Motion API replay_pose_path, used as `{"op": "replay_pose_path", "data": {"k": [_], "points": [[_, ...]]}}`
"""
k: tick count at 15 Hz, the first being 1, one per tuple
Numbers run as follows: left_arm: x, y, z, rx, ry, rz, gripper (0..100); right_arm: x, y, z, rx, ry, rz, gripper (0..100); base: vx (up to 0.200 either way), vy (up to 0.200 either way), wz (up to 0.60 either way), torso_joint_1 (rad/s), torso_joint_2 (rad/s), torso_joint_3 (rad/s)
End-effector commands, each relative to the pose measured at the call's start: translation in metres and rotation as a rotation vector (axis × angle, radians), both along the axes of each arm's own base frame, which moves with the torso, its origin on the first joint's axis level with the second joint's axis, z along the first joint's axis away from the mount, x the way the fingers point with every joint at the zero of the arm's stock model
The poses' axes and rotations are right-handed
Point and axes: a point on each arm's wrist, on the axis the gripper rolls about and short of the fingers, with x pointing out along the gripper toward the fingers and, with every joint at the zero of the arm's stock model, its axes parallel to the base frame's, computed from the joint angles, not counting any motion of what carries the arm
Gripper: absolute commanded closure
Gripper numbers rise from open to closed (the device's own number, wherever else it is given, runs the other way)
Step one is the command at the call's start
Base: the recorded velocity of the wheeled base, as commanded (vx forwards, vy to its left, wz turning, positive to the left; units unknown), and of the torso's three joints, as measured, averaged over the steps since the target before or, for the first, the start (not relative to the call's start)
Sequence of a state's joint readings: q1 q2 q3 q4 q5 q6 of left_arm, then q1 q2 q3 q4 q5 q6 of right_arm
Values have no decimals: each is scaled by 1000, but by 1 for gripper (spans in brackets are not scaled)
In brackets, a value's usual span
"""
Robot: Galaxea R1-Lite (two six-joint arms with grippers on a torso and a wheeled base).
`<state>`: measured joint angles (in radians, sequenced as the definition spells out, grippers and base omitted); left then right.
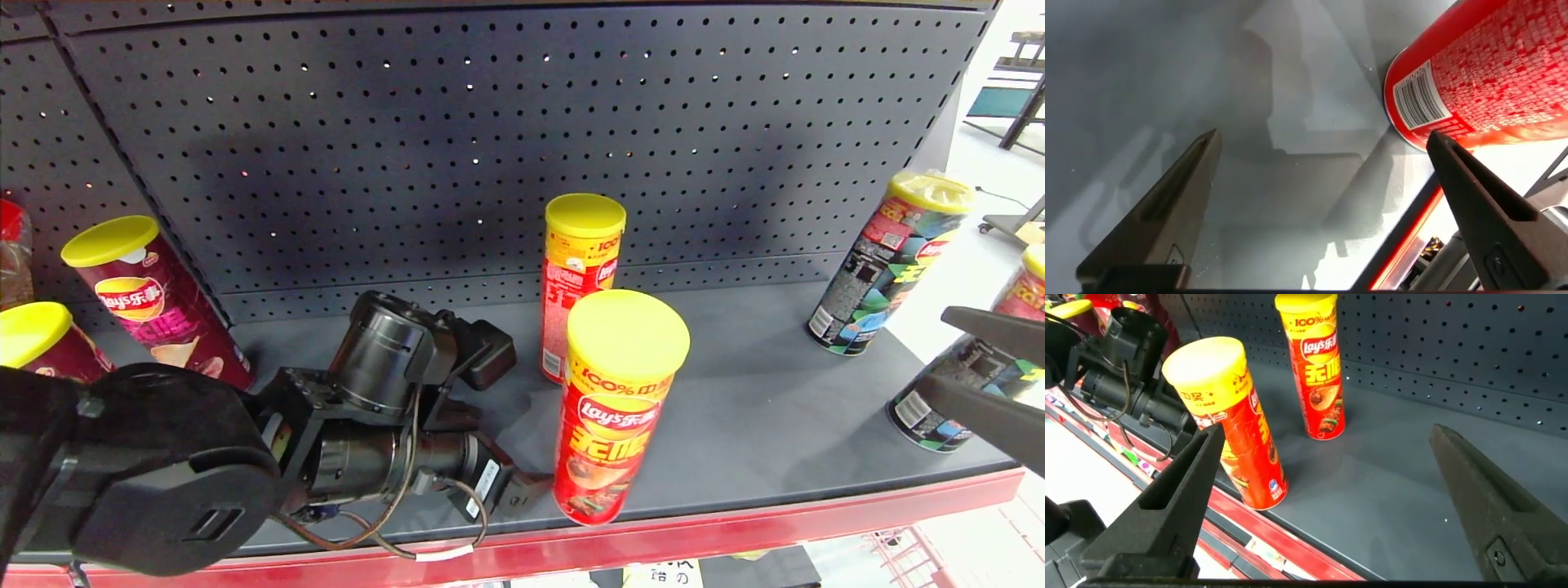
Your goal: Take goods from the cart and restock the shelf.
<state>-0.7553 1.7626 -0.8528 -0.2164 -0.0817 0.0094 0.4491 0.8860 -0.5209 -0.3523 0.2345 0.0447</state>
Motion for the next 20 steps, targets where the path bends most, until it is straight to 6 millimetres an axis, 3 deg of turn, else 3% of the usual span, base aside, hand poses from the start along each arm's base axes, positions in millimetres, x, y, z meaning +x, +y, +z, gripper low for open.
{"op": "replay_pose_path", "data": {"k": [1,6,12,13,16,20], "points": [[0,-1,-1,3,3,-1,0,1,0,0,-1,1,1,0,0,0,0,0,0,0],[-6,9,0,5,4,13,0,1,0,-1,-3,5,-3,0,0,0,0,0,0,0],[-55,82,46,-122,-127,98,0,4,-1,-10,-19,37,-15,0,0,0,0,0,0,0],[-68,99,45,-155,-126,95,0,1,-2,-13,-22,39,-15,0,0,0,0,0,0,0],[-98,120,36,-165,-127,76,0,-8,-6,-24,-25,46,-15,0,0,0,0,0,0,0],[-104,127,33,-110,-176,138,0,-18,-10,-40,-35,65,1,0,0,0,0,0,0,0]]}}
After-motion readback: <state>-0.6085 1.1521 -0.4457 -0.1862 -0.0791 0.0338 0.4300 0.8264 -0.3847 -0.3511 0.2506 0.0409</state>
